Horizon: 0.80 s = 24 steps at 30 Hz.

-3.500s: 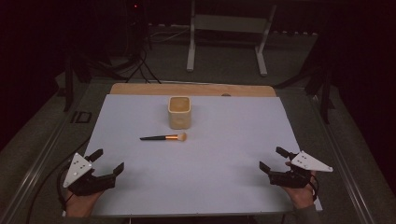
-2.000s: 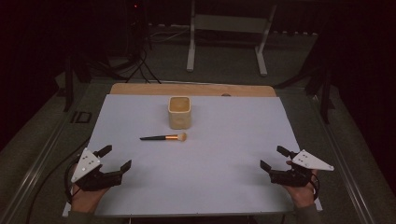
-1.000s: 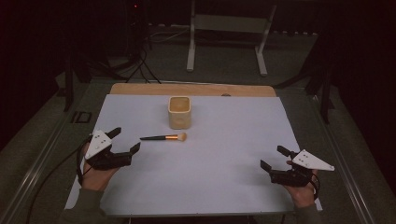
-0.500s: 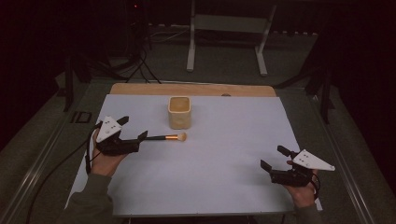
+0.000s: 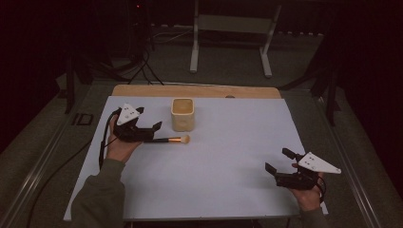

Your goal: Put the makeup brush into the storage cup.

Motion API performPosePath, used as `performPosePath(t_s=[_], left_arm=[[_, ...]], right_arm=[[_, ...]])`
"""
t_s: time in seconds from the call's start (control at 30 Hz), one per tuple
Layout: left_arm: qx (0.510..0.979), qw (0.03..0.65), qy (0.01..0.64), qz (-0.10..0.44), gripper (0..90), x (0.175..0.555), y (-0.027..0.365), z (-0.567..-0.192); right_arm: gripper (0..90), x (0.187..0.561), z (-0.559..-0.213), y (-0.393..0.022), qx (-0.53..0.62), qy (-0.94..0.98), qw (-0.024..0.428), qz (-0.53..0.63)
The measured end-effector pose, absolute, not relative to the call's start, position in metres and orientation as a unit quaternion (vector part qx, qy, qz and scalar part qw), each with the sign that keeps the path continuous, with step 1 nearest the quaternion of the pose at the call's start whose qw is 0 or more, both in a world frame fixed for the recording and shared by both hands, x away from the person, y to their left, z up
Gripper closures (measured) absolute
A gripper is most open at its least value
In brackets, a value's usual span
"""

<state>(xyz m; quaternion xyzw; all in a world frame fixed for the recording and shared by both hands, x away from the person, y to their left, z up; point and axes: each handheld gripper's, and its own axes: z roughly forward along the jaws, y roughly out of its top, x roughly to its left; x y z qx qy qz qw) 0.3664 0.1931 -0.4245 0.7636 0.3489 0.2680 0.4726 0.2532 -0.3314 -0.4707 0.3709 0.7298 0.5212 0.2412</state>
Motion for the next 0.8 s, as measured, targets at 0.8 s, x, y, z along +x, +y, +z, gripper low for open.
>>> performPosePath(t_s=[0.8], left_arm=[[0.807, 0.432, 0.337, 0.221, 15.6, 0.388, 0.182, -0.43]], right_arm=[[10.0, 0.253, -0.47, -0.332, 0.37, 0.73, 0.239, 0.522]])
